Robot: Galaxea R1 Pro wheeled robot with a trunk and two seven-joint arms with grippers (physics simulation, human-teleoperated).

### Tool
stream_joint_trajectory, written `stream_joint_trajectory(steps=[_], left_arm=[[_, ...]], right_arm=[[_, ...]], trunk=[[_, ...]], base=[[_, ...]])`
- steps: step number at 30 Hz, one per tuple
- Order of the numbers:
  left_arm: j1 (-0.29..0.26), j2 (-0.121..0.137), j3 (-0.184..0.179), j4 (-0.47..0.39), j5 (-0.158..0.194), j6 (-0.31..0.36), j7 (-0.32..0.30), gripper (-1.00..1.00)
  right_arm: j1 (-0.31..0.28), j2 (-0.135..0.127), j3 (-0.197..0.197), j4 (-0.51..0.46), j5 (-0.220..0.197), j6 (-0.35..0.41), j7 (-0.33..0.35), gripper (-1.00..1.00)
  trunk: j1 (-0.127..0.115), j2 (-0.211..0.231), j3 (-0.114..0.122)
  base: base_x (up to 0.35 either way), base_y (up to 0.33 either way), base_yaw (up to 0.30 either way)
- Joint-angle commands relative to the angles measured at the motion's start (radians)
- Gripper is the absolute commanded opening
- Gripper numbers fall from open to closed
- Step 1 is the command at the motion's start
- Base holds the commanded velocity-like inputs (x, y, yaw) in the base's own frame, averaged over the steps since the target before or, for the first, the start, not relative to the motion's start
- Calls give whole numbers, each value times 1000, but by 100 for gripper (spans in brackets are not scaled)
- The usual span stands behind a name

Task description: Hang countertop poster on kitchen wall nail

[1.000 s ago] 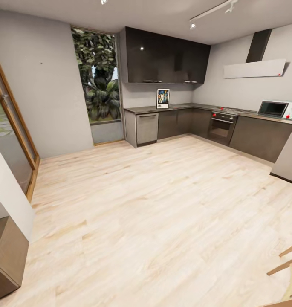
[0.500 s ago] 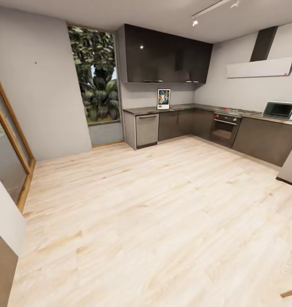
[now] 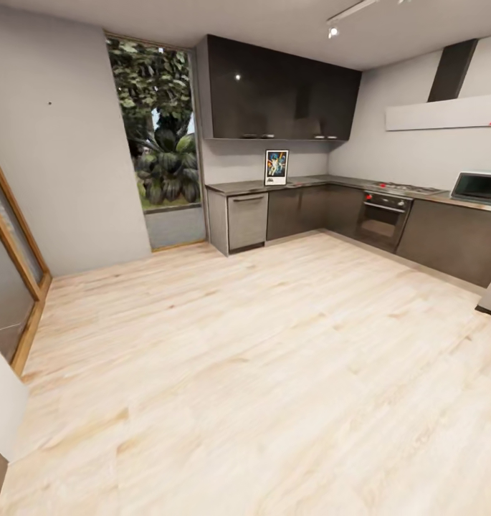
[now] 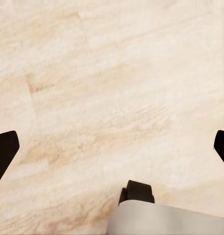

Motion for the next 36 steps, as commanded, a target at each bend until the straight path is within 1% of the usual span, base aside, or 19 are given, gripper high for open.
stream_joint_trajectory(steps=[1,36], left_arm=[[0,0,1,-1,-1,-2,0,100],[0,0,1,-1,-1,-2,0,100]], right_arm=[[-1,0,2,1,10,-2,-7,100],[-1,0,1,1,8,-3,-13,100]], trunk=[[1,0,-1],[1,0,-1]], base=[[340,0,0],[340,0,0]])
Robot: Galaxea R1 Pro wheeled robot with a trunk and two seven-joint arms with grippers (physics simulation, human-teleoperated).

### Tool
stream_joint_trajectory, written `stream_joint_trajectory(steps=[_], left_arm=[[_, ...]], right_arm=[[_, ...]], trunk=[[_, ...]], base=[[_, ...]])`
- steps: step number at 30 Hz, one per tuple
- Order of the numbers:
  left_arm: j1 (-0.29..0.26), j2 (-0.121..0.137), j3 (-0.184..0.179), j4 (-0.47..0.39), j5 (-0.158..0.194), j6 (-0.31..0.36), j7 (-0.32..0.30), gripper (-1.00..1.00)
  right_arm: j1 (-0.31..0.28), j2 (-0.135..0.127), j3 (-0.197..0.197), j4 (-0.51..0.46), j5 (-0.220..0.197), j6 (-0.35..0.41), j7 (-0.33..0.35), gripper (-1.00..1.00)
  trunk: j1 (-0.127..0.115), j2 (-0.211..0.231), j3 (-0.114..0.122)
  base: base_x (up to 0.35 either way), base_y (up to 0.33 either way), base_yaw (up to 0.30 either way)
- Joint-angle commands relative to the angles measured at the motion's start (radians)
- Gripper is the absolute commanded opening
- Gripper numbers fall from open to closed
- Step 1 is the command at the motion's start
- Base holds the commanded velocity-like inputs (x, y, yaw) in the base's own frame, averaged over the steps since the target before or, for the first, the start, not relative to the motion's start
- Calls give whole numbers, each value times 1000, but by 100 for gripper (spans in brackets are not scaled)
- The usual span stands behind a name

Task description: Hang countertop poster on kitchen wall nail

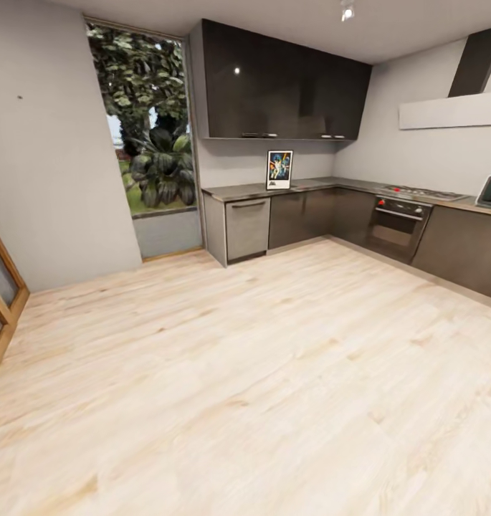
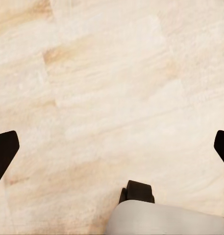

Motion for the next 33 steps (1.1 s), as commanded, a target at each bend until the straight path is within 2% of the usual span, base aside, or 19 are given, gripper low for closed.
stream_joint_trajectory(steps=[1,33], left_arm=[[0,0,1,-1,-1,-2,0,100],[0,0,2,-1,-1,-2,0,100]], right_arm=[[-1,0,2,1,10,-1,-7,100],[-1,0,0,-1,10,-1,-5,100]], trunk=[[1,0,-1],[1,0,-1]], base=[[340,0,0],[340,0,0]])
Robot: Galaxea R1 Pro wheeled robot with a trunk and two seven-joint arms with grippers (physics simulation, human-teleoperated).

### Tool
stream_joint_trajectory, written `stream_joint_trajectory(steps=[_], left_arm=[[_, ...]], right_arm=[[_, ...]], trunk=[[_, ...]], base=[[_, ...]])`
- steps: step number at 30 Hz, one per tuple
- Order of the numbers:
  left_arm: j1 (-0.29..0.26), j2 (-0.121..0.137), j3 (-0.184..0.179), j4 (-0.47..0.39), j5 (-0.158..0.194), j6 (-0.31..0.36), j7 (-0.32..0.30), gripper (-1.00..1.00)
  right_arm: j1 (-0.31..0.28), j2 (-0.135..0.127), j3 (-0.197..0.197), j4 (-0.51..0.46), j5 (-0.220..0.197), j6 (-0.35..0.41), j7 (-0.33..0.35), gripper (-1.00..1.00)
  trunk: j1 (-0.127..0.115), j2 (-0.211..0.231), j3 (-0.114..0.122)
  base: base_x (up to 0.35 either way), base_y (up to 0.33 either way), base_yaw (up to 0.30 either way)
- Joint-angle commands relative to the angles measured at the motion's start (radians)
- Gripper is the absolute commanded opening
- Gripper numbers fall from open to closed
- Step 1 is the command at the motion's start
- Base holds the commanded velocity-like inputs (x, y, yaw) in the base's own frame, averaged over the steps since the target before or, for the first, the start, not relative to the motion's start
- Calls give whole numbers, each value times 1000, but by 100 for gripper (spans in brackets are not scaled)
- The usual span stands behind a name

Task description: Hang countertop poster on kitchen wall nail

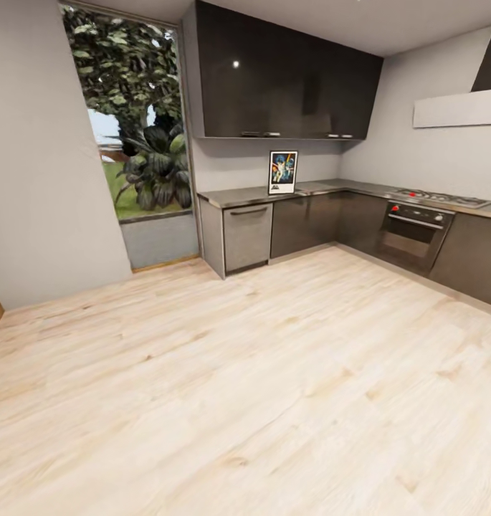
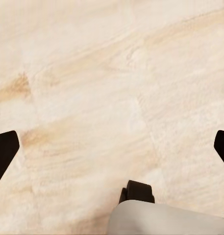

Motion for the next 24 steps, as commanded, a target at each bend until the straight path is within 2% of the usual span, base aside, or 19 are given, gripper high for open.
stream_joint_trajectory(steps=[1,24], left_arm=[[0,0,1,-1,-1,-2,0,100],[0,0,1,-1,-1,-2,0,100]], right_arm=[[-1,0,2,1,10,-2,-7,100],[-1,0,0,1,7,-2,-8,100]], trunk=[[1,0,-1],[1,0,-1]], base=[[340,0,0],[340,0,0]])
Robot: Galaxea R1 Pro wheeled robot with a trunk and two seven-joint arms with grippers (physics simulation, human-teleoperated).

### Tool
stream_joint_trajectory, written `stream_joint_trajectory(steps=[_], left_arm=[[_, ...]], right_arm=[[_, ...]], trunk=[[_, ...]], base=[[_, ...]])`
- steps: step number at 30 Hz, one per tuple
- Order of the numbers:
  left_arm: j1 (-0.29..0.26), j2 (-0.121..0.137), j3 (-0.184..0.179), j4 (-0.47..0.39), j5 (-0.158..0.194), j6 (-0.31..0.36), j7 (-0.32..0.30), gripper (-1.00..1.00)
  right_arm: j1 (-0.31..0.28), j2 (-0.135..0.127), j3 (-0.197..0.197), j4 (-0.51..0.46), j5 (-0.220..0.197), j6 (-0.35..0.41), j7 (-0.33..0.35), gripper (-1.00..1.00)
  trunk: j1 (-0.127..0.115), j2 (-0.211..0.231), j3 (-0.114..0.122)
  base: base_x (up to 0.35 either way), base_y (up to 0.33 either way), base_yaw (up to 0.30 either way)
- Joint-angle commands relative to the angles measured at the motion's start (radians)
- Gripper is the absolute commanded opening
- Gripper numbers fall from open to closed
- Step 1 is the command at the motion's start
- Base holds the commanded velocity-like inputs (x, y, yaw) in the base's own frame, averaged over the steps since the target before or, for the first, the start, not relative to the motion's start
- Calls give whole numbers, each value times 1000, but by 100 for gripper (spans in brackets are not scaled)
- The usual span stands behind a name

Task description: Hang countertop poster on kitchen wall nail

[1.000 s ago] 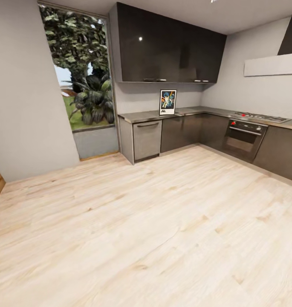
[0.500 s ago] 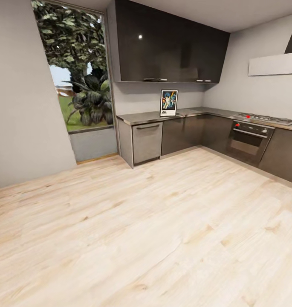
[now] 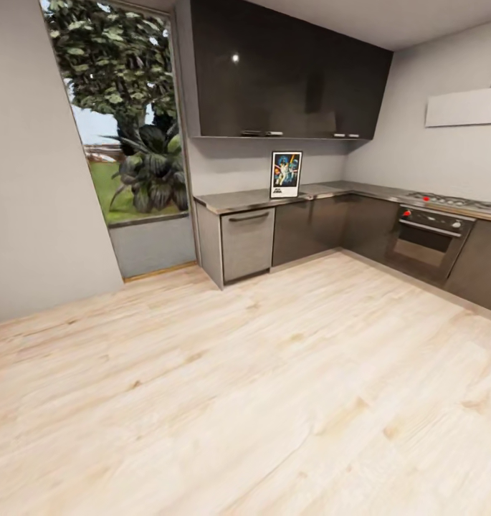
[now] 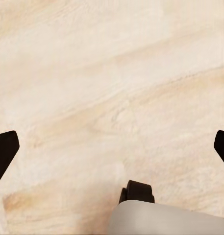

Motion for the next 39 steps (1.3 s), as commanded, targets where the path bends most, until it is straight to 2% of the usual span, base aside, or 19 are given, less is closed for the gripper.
stream_joint_trajectory(steps=[1,39], left_arm=[[0,0,1,-1,-1,-2,0,100],[0,0,1,-1,-1,-2,0,100]], right_arm=[[-1,0,2,1,10,-2,-7,100],[-1,0,0,-1,8,-2,-7,100]], trunk=[[1,0,-1],[1,0,-1]], base=[[340,0,0],[340,0,0]])
